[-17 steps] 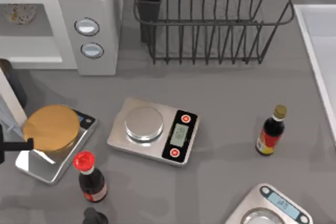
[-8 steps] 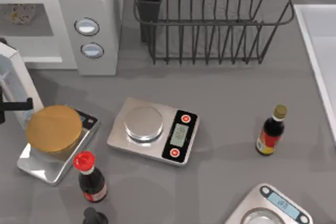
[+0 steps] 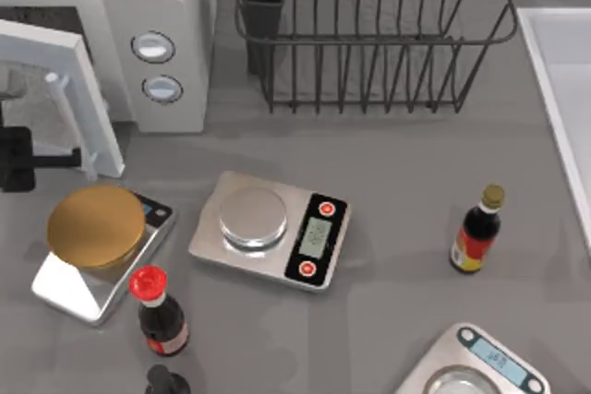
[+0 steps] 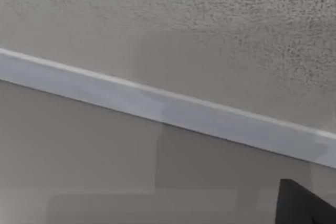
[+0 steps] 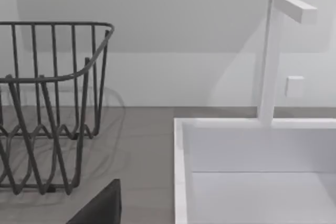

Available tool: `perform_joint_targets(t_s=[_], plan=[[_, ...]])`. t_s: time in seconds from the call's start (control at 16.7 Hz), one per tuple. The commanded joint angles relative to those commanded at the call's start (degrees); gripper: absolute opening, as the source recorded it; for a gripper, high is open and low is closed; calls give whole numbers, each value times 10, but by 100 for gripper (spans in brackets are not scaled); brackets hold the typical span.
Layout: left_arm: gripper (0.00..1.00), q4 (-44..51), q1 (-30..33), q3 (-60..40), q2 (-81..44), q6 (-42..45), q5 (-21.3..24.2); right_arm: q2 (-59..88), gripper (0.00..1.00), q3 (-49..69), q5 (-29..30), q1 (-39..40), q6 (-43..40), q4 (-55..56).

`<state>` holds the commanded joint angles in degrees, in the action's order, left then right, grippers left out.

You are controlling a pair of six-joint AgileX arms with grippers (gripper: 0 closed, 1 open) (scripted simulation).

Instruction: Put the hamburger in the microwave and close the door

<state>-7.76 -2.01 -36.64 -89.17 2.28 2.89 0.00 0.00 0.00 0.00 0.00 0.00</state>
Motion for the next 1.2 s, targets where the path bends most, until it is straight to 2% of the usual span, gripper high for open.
perform_joint_targets(t_s=[0.48,1.2], plan=[[0,1,0,-22,-18,0,-1,0,100,0,0,0,0,0],[0,17,10,-228,-207,-6,-6,0,100,0,0,0,0,0]])
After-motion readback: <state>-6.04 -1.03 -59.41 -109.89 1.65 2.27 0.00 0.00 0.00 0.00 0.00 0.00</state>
